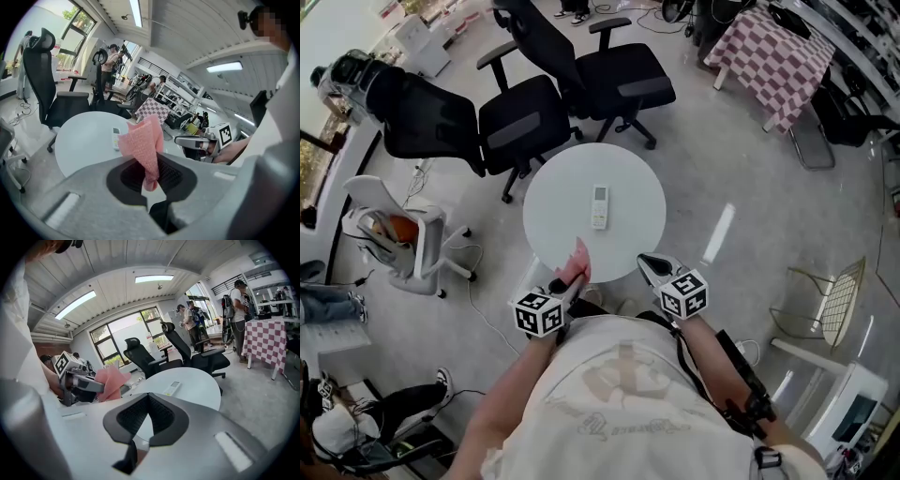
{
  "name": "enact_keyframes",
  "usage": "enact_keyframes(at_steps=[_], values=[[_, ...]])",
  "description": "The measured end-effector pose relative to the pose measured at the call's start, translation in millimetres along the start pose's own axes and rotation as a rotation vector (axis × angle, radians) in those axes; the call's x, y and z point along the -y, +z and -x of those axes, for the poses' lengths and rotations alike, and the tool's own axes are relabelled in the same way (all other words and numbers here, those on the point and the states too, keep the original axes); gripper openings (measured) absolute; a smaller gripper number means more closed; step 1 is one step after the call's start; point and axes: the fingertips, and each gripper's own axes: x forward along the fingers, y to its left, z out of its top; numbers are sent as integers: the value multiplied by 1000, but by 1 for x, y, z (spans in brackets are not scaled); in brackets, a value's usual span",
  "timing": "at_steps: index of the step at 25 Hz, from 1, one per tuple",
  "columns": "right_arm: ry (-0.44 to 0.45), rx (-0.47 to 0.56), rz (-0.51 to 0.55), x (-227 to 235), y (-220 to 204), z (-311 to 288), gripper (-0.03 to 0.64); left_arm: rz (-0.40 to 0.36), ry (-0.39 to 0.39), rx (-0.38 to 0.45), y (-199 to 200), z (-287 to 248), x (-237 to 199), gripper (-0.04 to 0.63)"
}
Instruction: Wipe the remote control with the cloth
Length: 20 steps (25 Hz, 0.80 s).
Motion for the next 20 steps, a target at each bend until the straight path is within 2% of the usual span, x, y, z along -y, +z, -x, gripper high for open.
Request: enact_keyframes(at_steps=[10,20], values=[[-106,-85,19,16,13,-44,8,-25,-107,-54,41,-32,-43,35],[-140,-211,15,8,9,-106,8,-20,-191,-133,57,-49,-91,35]])
